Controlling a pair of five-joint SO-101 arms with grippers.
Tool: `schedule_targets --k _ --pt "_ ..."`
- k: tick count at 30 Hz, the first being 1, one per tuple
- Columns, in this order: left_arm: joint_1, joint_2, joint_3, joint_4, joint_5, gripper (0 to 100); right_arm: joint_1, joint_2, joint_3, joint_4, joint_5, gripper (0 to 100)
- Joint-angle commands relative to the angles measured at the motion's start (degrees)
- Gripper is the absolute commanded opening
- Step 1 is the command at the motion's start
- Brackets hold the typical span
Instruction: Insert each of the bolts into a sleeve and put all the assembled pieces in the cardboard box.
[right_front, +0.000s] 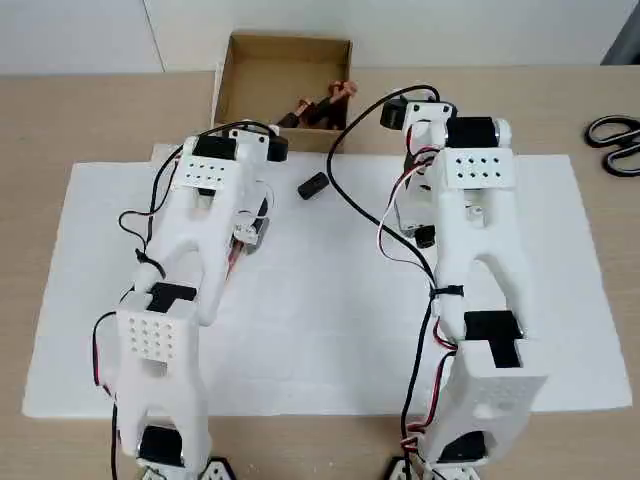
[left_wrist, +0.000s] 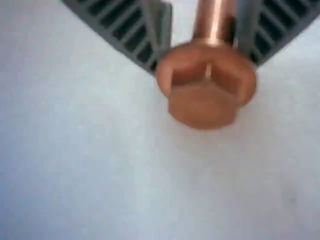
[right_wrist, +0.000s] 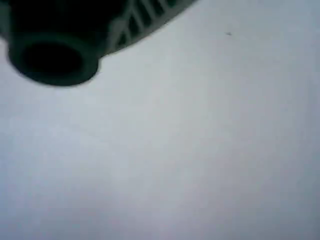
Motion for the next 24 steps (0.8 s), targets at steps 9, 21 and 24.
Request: schedule_targets --k 9,21,24 --pt "0.62 4.48 -2.86 -1.05 0.53 1 0.13 -3.74 -0.26 -0.66 0.09 0.4" --pt "0.18 -11.6 -13.76 7.38 7.38 1 -0.04 -5.05 -1.49 -0.04 0.53 0.4" --pt "0.62 -18.99 -12.09 7.3 7.56 1 0.31 -9.27 -2.2 0.84 0.62 0.4"
